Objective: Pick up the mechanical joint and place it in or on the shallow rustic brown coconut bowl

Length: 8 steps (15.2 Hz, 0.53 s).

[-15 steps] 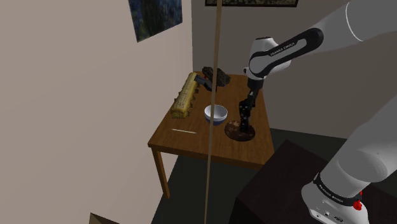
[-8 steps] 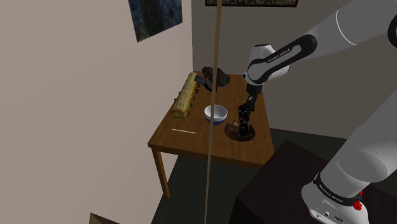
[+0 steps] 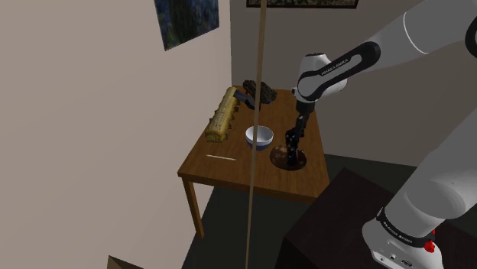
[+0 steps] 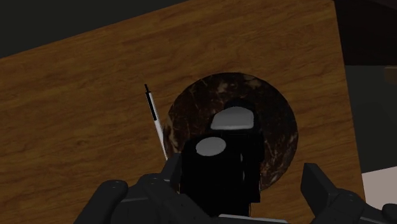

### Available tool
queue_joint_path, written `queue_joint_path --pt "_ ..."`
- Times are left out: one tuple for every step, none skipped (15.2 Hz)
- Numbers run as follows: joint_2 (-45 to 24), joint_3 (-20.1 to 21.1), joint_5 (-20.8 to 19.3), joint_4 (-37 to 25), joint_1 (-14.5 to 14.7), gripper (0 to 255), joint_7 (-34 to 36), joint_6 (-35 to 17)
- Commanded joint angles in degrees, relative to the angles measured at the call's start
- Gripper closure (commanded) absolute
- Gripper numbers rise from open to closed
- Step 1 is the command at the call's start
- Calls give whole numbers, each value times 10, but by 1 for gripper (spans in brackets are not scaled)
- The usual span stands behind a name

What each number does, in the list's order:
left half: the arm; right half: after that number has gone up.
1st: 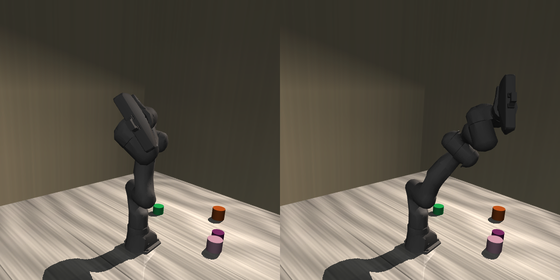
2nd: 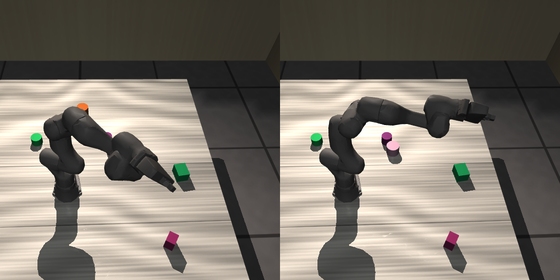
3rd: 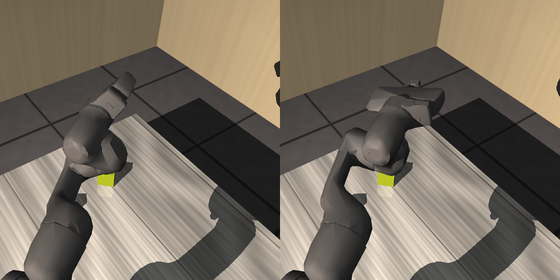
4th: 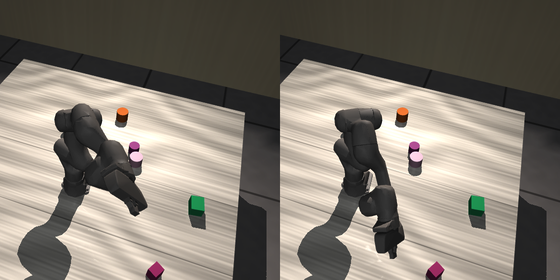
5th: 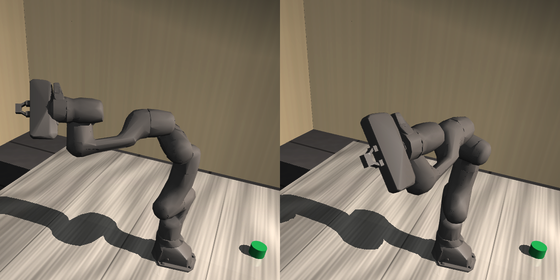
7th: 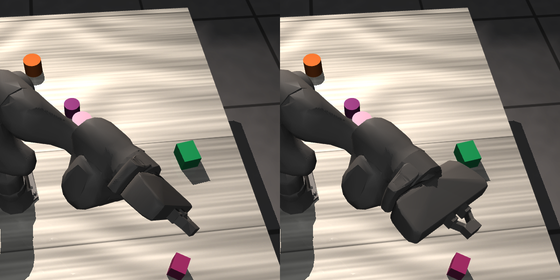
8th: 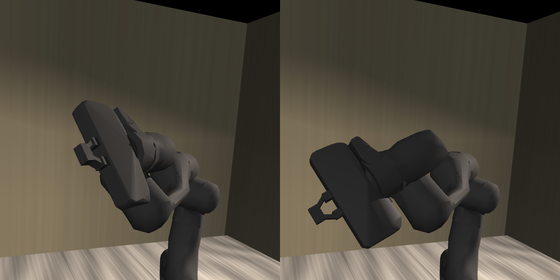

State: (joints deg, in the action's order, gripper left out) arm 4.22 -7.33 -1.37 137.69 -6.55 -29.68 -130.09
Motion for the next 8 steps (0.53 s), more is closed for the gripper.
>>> queue_joint_path --pt "0 0 0 0 0 0 0 0" --pt "0 0 0 0 0 0 0 0" --pt "0 0 0 0 0 0 0 0" --pt "11 0 -1 -9 0 0 1 20" --pt "22 1 -2 -19 0 0 2 41" --pt "31 1 -3 -30 0 0 3 61" --pt "38 2 -4 -39 0 0 4 77" --pt "38 2 -4 -39 0 0 4 77"
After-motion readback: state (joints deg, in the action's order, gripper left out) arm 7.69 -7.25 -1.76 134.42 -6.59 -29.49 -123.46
